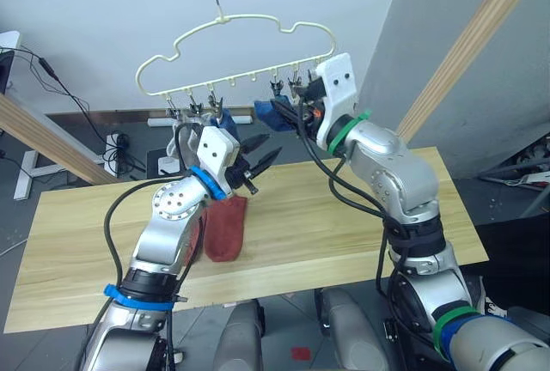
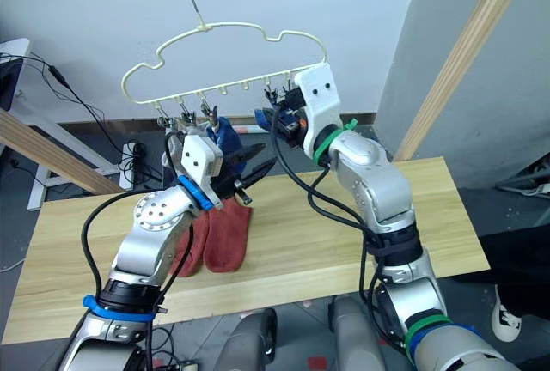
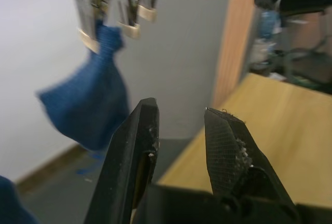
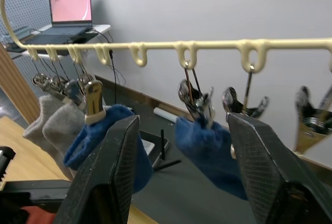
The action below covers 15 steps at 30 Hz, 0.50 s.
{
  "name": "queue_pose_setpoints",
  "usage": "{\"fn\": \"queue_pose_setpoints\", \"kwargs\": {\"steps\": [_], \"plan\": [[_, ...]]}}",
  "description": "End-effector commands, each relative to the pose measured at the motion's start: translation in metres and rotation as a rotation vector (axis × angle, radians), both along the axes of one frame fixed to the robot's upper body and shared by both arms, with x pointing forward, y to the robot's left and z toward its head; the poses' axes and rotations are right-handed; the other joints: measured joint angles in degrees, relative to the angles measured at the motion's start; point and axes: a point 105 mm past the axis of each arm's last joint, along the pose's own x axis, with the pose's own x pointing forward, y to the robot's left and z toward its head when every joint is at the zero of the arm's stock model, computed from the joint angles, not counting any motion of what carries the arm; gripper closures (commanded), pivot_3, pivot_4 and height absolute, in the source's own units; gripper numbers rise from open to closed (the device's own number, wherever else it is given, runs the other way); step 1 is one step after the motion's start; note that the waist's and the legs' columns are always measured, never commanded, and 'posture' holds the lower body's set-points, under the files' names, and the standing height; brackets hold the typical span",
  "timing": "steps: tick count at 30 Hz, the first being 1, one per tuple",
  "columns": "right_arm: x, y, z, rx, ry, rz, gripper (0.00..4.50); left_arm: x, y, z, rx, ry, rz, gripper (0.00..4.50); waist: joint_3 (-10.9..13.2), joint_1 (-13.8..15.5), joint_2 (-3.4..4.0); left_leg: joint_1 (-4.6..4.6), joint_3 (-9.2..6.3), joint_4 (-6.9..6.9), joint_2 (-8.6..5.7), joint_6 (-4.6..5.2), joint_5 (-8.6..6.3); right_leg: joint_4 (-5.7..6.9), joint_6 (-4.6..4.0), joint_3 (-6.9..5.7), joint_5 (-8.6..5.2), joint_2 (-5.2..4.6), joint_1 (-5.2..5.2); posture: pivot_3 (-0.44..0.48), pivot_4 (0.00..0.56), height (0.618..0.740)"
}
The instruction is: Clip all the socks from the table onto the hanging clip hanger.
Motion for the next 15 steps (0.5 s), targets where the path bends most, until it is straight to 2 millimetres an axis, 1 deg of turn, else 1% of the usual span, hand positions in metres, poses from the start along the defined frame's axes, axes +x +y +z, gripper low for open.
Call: {"fn": "queue_pose_setpoints", "kwargs": {"steps": [1,4,8,10,15], "plan": [[-0.010,-0.003,0.016,0.021,-0.069,0.001,1.72,-0.007,0.008,0.026,-0.049,0.003,-0.028,2.84,0.16,0.01,0.00,0.00,0.00,0.00,0.00,0.00,0.00,0.00,0.00,0.00,0.00,0.01,0.00,-0.083,0.355,0.740],[-0.002,-0.011,0.014,0.022,-0.055,-0.058,1.72,-0.013,0.009,0.043,-0.093,0.052,-0.098,2.84,0.32,-0.01,-0.03,0.01,-0.02,0.01,0.04,0.00,0.00,0.02,0.00,-0.03,0.00,0.07,0.00,-0.082,0.355,0.740],[0.006,-0.008,0.014,0.007,-0.049,-0.093,1.72,-0.013,0.008,0.058,-0.074,0.042,-0.142,2.84,0.36,0.01,-0.03,0.00,-0.01,-0.01,0.03,-0.01,0.00,-0.01,0.00,-0.02,0.00,0.08,0.00,-0.078,0.356,0.740],[0.011,-0.008,0.013,0.007,-0.042,-0.113,1.72,-0.012,0.009,0.063,-0.068,0.032,-0.144,2.84,0.36,0.02,-0.03,0.00,0.03,-0.01,0.02,-0.01,0.00,-0.04,0.00,0.01,0.00,0.07,0.00,-0.078,0.356,0.740],[0.018,-0.009,0.012,-0.011,-0.050,-0.140,1.72,-0.009,0.014,0.067,-0.039,0.027,-0.143,2.84,0.44,0.06,-0.02,-0.03,0.01,-0.03,0.03,-0.01,0.00,-0.07,0.00,0.00,0.00,0.07,-0.03,-0.072,0.354,0.740]]}}
